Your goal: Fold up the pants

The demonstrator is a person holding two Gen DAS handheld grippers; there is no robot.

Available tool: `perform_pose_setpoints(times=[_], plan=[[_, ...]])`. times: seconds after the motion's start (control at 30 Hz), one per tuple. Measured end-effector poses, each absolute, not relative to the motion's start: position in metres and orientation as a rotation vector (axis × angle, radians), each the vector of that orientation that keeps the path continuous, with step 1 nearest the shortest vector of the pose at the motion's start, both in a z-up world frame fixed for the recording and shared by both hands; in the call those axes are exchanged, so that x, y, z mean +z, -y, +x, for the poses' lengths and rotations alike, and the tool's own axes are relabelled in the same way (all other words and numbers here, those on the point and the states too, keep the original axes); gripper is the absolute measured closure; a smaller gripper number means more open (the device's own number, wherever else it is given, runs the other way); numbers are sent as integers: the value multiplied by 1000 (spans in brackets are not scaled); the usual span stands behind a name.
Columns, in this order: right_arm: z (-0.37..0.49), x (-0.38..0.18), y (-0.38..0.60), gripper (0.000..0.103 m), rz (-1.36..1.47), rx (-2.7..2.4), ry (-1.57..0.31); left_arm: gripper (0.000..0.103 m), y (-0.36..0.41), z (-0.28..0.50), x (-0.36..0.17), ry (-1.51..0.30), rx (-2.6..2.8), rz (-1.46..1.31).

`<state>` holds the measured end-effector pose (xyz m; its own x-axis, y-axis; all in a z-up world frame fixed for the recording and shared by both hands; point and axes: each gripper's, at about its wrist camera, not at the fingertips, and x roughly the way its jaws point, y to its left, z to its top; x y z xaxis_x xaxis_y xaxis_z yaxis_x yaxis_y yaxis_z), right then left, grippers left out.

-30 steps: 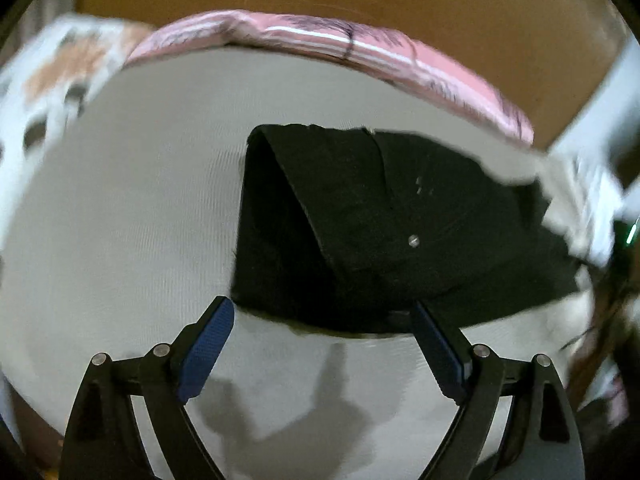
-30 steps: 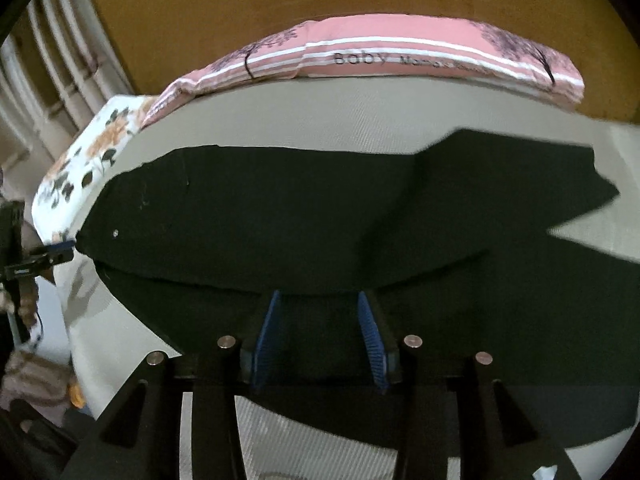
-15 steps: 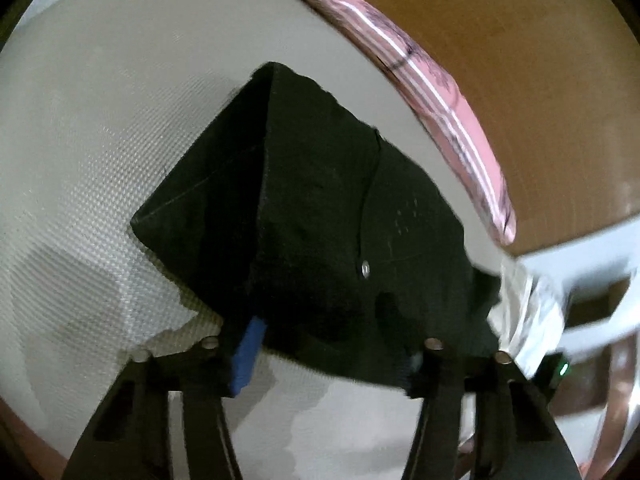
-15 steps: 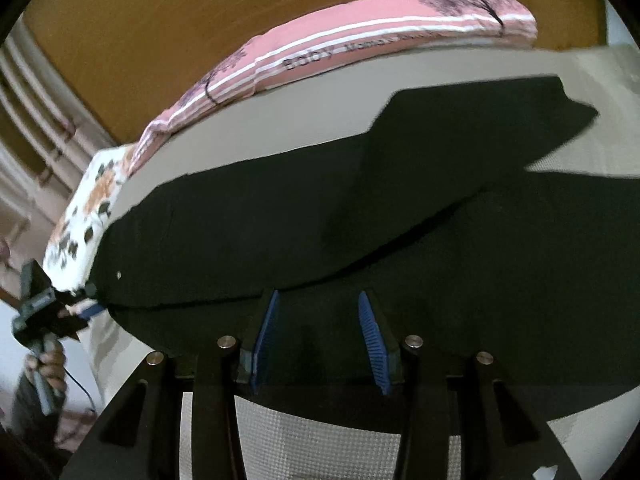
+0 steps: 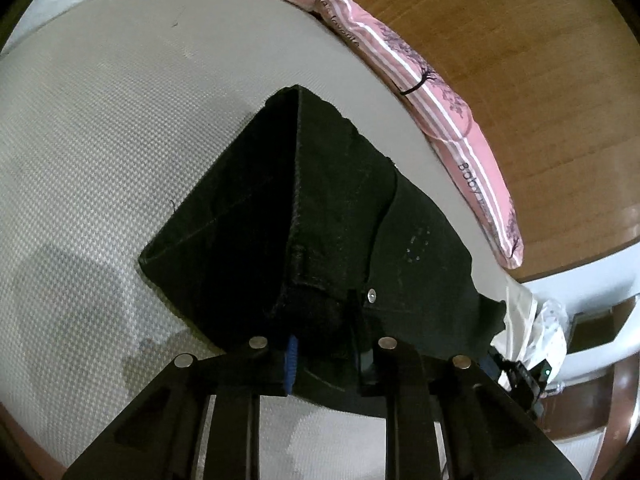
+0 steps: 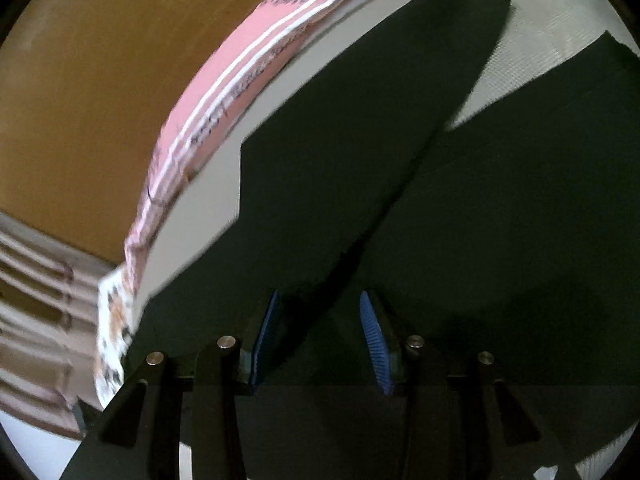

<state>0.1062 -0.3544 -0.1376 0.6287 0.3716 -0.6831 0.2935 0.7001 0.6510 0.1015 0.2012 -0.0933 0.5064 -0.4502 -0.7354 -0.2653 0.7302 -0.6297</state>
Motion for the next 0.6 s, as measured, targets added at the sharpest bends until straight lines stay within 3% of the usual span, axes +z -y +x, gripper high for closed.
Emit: perform_pose_setpoints(times=[0.23,0.37,0.6], plan=[[145,-137,389,70,906,-41,-869,82,-203,113,-93,-1076,-104,-758],[156,-138,414,84,936,-89,-863,82,-203,120,-92,-1087,-97,-731],[164,-135,444,92,909,-183,-846,82,-203,130,-93,-1110,-82,-693]])
